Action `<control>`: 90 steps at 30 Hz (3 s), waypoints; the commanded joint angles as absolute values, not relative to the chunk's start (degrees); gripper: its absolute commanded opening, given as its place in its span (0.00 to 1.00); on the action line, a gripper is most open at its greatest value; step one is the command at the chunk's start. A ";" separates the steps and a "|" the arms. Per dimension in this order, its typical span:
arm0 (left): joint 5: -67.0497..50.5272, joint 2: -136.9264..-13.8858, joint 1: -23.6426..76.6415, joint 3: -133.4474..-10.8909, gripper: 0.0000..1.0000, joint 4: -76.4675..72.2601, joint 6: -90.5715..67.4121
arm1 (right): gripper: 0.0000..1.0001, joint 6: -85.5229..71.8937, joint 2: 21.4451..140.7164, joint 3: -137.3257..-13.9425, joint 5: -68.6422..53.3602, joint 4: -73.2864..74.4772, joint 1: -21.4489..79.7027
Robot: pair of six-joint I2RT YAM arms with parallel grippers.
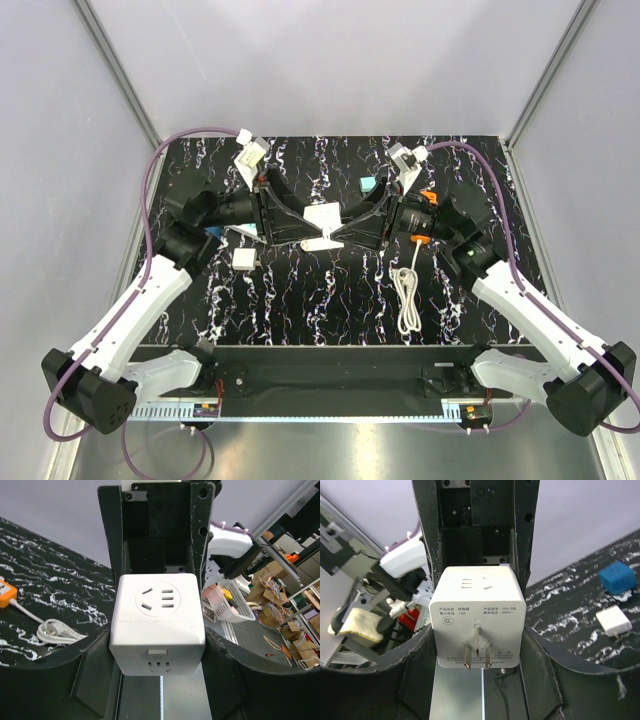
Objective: Insert the plug
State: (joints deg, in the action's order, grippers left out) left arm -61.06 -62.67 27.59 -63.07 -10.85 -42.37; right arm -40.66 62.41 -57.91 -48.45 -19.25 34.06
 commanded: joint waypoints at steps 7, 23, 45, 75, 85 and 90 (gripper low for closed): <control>-62.93 -60.82 28.74 -63.55 0.69 -26.27 -49.13 | 0.00 -49.83 62.32 -56.25 -45.62 -35.77 34.80; -52.85 -66.00 27.60 -77.40 0.00 20.56 -12.64 | 0.81 -40.44 49.17 -54.67 -20.61 3.28 34.72; -16.86 -80.94 32.87 -91.84 0.00 38.58 14.84 | 0.69 -16.61 109.32 -87.88 -1.85 34.18 2.99; -21.10 -111.34 40.69 -116.17 0.00 53.16 30.33 | 0.53 -17.12 95.29 -68.03 -20.75 26.89 11.51; -20.65 -127.15 43.86 -135.59 0.00 64.06 29.80 | 0.56 -25.40 79.21 -62.85 -8.80 28.48 6.25; -19.16 -130.78 44.38 -136.85 0.00 63.72 27.86 | 0.56 -25.40 74.18 -58.19 -6.76 27.34 2.81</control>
